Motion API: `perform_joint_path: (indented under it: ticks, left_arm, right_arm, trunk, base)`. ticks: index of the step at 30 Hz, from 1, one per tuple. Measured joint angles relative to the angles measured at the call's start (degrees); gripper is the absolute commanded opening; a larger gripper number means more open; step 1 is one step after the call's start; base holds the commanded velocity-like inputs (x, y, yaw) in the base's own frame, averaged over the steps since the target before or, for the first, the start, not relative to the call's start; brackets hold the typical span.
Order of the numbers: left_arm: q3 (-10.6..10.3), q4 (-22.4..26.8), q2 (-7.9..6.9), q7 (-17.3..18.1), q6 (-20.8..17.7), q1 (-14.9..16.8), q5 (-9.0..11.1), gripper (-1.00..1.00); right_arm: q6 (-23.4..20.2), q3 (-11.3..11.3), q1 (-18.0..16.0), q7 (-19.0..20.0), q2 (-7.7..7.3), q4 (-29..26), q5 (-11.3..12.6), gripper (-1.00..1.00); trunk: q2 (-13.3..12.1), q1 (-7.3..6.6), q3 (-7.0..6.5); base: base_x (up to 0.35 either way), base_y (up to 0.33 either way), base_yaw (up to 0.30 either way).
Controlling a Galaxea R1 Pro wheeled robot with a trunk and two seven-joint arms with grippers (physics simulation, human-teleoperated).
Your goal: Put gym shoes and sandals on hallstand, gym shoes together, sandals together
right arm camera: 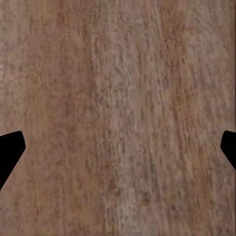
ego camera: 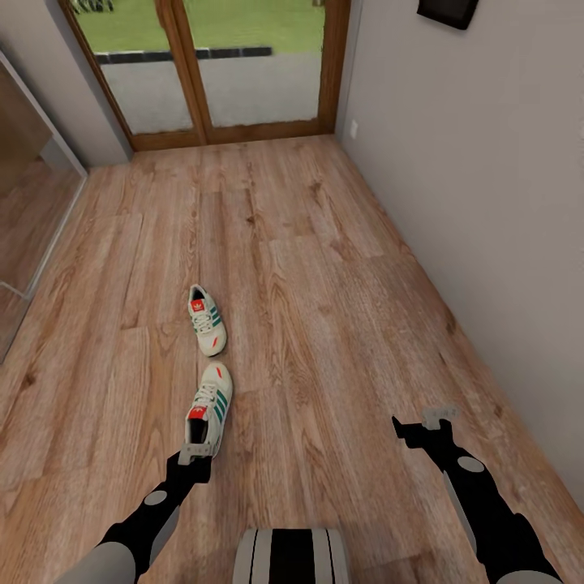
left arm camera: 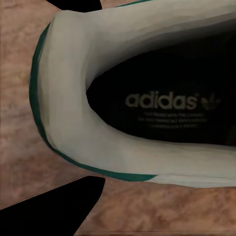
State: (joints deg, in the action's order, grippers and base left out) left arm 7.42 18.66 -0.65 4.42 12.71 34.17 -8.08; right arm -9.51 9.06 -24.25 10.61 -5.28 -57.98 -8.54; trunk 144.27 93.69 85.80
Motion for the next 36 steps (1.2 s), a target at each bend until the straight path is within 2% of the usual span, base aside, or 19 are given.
perform_joint_path:
  ticks: [25,31,33,36]
  left_arm:
    - [0.1,0.6,0.07,0.0,0.0,-0.1,0.2,-1.0]
    - [0.4,0.5,-0.55,0.0,0.0,-1.4,0.2,-1.0]
    - [0.4,0.5,-0.64,-0.1,1.0,-3.0,0.2,-1.0]
    - [0.4,0.2,-0.66,-0.6,4.9,-5.0,0.2,-1.0]
  right_arm:
    - [0.4,0.0,0.2,0.0,0.06,-0.1,0.0,1.0]
    - [0.7,-0.1,0.3,-0.1,0.06,0.2,-0.1,1.0]
    - [2.0,-0.1,0.5,-0.1,0.06,1.3,-0.3,1.0]
    - [6.8,-0.1,1.3,-0.1,0.05,4.5,-0.4,1.0]
  trunk:
    - [-0.3,-0.65,-5.63]
    - [-0.4,-0.8,-7.46]
    - [-0.4,-0.85,-8.07]
    - [-0.5,-0.93,-9.01]
  base:
    - [0.0,0.0,0.0]
    - [0.0,0.0,0.0]
    - [0.0,0.0,0.0]
    - [0.0,0.0,0.0]
